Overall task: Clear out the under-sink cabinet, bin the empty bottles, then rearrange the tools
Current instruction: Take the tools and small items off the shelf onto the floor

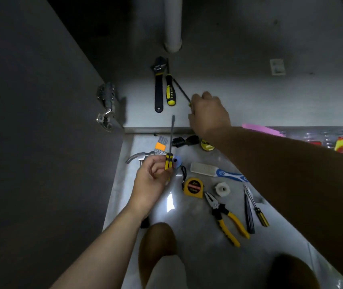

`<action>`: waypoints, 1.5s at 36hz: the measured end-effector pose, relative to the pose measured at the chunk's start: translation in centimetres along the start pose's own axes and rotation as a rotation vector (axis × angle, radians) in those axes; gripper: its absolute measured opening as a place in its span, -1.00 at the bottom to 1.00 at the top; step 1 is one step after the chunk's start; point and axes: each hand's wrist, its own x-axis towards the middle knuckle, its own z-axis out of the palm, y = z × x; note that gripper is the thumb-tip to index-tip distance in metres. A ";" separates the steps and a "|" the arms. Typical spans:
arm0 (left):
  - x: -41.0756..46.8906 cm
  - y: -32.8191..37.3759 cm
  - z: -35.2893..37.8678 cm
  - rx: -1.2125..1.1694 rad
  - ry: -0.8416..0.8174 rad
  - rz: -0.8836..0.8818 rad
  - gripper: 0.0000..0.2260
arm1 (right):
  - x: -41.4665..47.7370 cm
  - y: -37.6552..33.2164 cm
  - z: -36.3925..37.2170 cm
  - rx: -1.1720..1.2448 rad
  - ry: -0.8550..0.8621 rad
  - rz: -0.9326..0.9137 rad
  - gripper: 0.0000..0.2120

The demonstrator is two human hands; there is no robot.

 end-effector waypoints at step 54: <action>7.4 9.7 3.3 0.964 0.203 0.332 -0.83 | -22.0 8.3 -0.6 0.487 -0.205 0.247 -0.69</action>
